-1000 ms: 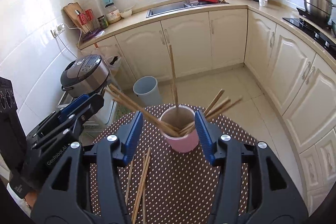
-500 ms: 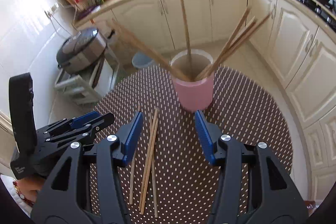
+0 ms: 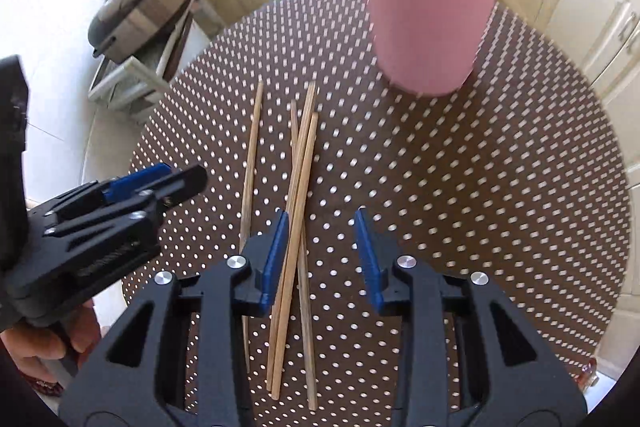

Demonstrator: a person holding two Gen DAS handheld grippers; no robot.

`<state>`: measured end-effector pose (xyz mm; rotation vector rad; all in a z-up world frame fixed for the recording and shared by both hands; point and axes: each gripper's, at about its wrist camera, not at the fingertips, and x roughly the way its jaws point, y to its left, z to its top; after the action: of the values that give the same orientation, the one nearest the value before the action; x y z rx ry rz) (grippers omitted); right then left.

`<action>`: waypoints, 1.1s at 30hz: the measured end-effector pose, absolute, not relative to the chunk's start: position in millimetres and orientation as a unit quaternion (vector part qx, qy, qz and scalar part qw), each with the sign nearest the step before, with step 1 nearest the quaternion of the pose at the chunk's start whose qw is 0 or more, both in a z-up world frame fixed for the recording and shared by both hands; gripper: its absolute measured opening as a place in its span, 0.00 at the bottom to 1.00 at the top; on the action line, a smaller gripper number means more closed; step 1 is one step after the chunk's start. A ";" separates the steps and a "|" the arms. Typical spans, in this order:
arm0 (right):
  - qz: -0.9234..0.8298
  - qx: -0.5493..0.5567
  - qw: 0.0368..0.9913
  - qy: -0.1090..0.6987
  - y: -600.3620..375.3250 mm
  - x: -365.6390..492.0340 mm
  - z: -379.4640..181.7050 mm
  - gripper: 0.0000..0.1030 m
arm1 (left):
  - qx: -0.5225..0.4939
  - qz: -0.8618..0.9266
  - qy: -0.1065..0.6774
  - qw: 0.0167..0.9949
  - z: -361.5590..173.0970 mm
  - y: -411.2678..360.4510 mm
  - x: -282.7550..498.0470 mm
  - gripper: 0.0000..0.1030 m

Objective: Organize utensils
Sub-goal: 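Move both open grippers back down to the remaining chopsticks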

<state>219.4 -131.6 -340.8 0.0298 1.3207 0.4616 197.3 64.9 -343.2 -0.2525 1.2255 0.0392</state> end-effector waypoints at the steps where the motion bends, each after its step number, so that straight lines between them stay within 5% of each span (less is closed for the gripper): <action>1: 0.212 0.014 0.762 0.612 -128.5 220.6 -344.7 0.32 | -0.121 0.019 0.575 0.809 -344.8 67.1 197.5 0.43; 13: 0.222 0.001 0.739 0.636 -102.6 240.5 -362.5 0.20 | -0.130 0.012 0.588 0.798 -357.1 67.2 198.0 0.43; 19: 0.227 -0.006 0.730 0.645 -83.3 252.3 -372.1 0.06 | -0.122 0.006 0.599 0.791 -363.1 58.7 206.3 0.43; 33: 0.227 0.020 0.729 0.645 -123.5 256.8 -362.1 0.06 | -0.076 0.010 0.619 0.782 -376.6 25.3 235.2 0.43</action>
<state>256.8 -123.5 -362.1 0.0446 1.4220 0.5007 235.2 25.3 -376.6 -0.1649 1.3357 0.0218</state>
